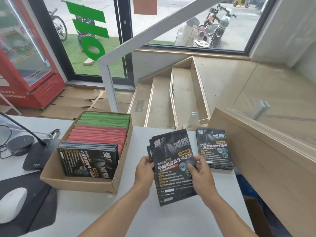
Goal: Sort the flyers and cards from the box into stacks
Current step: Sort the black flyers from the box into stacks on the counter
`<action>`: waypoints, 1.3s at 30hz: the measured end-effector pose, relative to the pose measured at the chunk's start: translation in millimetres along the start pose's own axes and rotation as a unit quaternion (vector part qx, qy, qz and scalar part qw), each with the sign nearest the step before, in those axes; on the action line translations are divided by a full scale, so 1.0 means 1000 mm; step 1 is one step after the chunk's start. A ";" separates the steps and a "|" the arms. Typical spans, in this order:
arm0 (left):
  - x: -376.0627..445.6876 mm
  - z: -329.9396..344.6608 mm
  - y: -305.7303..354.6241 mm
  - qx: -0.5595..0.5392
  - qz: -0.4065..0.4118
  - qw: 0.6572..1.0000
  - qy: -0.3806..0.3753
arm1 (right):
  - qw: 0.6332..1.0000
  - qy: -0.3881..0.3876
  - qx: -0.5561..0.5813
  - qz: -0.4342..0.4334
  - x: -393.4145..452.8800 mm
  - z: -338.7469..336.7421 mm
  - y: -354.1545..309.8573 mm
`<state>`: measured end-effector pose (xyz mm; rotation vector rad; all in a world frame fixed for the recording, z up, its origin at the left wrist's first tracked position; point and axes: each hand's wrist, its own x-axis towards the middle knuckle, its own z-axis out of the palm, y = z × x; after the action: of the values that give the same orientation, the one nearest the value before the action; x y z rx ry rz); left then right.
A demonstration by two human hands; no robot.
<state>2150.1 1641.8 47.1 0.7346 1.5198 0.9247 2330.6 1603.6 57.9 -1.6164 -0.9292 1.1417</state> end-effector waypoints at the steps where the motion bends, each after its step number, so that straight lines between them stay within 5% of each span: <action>1: 0.000 0.001 -0.001 -0.029 -0.011 0.999 -0.008 | 1.000 0.003 -0.019 0.001 -0.001 0.003 0.009; 4: -0.011 0.004 0.001 -0.080 -0.014 0.997 0.002 | 0.993 0.030 -0.108 -0.029 -0.001 0.010 0.028; 7: -0.026 0.013 0.006 -0.178 -0.009 0.984 -0.029 | 0.998 -0.007 -0.069 -0.002 -0.002 0.015 0.029; 11: -0.028 0.015 0.011 -0.100 0.127 0.987 -0.008 | 0.998 -0.032 -0.045 -0.013 -0.003 0.017 0.022; 17: -0.017 0.013 0.027 -0.017 0.140 0.990 0.003 | 0.997 0.018 -0.009 -0.072 0.001 0.022 0.009; 23: -0.019 0.004 0.021 0.020 0.181 0.983 -0.029 | 0.995 -0.024 -0.007 -0.093 -0.004 0.021 0.003; 30: -0.024 0.004 0.017 0.001 0.176 0.984 -0.032 | 0.977 0.042 0.198 -0.069 -0.006 0.031 -0.026; 39: -0.033 0.008 0.024 -0.008 0.192 0.981 -0.041 | 0.973 0.052 0.201 -0.101 -0.003 0.031 -0.034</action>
<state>2161.7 1626.3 84.3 1.0653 1.3189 1.1743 2298.1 1618.8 86.2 -1.2115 -0.7211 1.0154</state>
